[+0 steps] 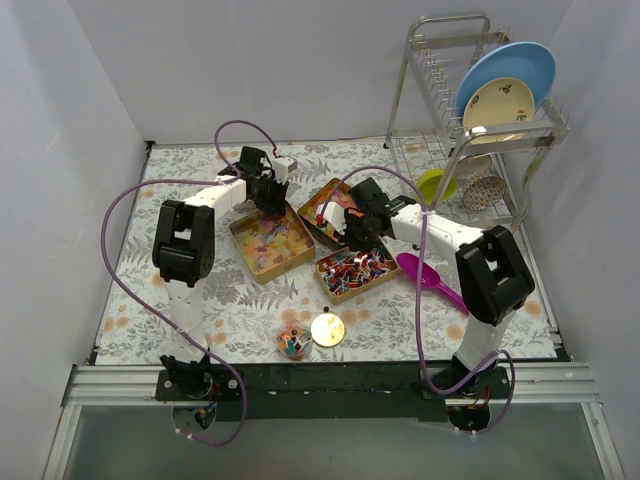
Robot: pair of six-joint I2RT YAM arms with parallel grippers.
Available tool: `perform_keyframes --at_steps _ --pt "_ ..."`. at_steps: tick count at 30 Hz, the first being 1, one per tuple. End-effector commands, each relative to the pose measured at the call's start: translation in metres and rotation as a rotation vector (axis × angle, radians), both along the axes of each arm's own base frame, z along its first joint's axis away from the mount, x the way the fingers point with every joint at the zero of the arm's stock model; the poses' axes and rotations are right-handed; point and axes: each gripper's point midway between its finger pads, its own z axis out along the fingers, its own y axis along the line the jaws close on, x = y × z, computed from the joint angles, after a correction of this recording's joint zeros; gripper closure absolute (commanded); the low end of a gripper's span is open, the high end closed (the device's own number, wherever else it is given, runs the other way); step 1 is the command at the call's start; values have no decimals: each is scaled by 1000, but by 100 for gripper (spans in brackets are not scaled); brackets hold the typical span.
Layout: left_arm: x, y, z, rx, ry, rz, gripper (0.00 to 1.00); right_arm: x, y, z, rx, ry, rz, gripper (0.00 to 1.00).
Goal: Pack the candies
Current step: Adjust the storage box at the center of the board.
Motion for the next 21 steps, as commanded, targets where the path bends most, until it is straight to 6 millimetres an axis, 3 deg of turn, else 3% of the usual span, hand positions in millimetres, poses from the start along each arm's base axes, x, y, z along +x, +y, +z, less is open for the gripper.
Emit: perform_keyframes --at_steps 1,9,14,17,20,21 --pt "18 -3 12 -33 -47 -3 100 22 25 5 37 -31 13 99" --pt "38 -11 16 -80 -42 18 100 53 43 0 43 -61 -17 99" --pt "50 -17 29 -111 -63 15 100 79 58 15 76 -129 -36 99" --pt "52 -23 50 -155 -69 10 93 83 59 21 83 -139 -49 99" --pt "50 -22 78 -185 -36 55 73 78 55 35 95 -152 -57 99" --pt "44 -20 88 -186 -9 65 66 74 52 50 104 -170 -61 99"
